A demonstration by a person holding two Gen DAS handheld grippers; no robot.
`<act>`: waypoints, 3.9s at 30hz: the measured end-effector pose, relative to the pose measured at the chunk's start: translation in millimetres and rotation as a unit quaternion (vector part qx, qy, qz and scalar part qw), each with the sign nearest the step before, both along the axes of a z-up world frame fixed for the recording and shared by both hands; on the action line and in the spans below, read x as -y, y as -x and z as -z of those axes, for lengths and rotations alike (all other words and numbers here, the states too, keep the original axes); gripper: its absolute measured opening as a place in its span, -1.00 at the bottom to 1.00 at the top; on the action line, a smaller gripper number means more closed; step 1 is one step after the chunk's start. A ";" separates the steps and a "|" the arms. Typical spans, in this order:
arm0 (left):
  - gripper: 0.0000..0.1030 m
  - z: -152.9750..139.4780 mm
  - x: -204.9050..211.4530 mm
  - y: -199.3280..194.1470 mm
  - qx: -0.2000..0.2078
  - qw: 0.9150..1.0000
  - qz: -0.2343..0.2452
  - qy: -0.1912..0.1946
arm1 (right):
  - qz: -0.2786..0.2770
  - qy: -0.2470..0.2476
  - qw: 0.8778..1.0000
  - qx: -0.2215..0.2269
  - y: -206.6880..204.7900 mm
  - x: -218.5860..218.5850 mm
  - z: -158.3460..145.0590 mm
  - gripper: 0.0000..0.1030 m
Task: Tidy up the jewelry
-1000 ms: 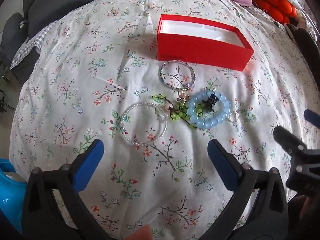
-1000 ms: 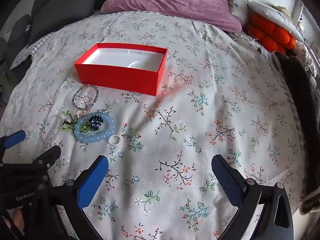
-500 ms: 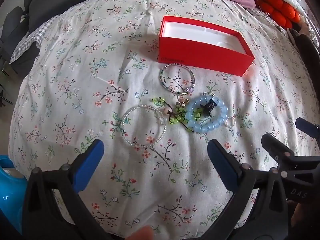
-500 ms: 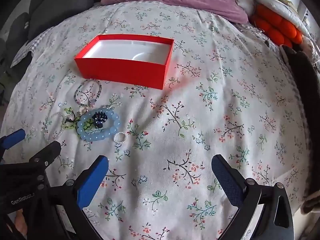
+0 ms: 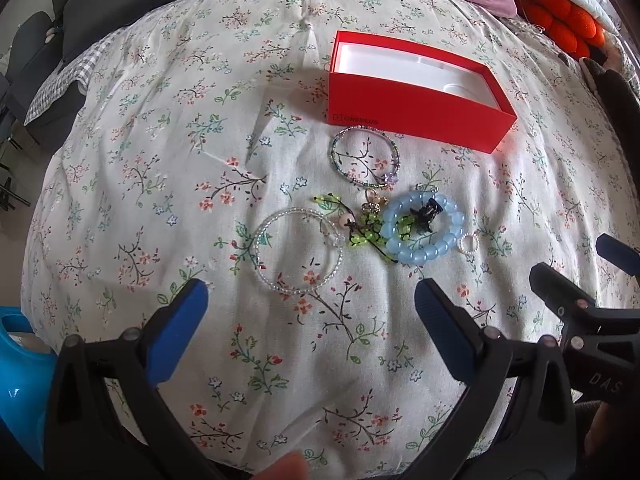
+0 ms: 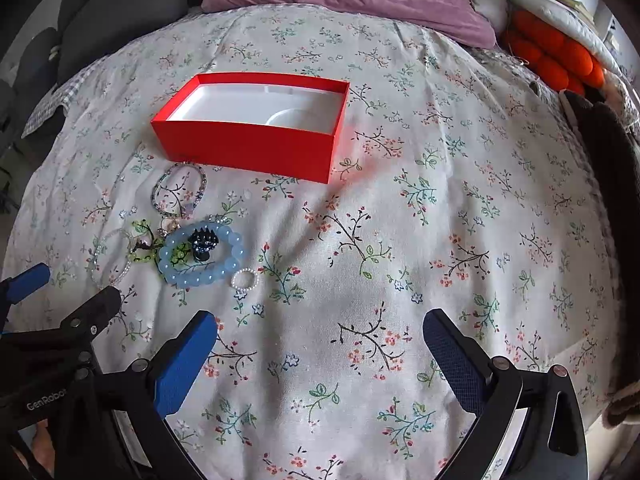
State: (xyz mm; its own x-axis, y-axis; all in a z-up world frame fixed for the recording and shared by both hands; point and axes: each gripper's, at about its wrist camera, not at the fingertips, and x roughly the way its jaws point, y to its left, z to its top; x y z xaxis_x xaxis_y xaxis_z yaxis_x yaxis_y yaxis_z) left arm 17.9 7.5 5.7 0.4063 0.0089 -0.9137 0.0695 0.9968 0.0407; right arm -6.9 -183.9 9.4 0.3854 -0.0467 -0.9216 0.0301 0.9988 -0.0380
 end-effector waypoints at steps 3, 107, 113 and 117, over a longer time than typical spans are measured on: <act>0.99 -0.3 -0.7 0.1 -0.002 1.000 0.001 -0.002 | 0.000 0.000 1.000 -0.001 -0.4 -0.4 0.2 1.00; 0.11 47.7 -43.1 -51.7 -0.082 0.991 0.090 0.054 | -0.070 -0.120 0.985 -0.101 -84.1 -33.3 65.4 -0.19; 0.04 51.9 -31.8 -49.0 -0.066 0.993 0.093 0.026 | -0.082 -0.081 0.990 -0.085 -83.3 -52.1 68.3 -0.29; -0.19 51.9 -32.1 -45.6 -0.057 0.994 0.091 0.017 | -0.082 -0.069 0.991 -0.076 -81.6 -57.2 68.9 -0.60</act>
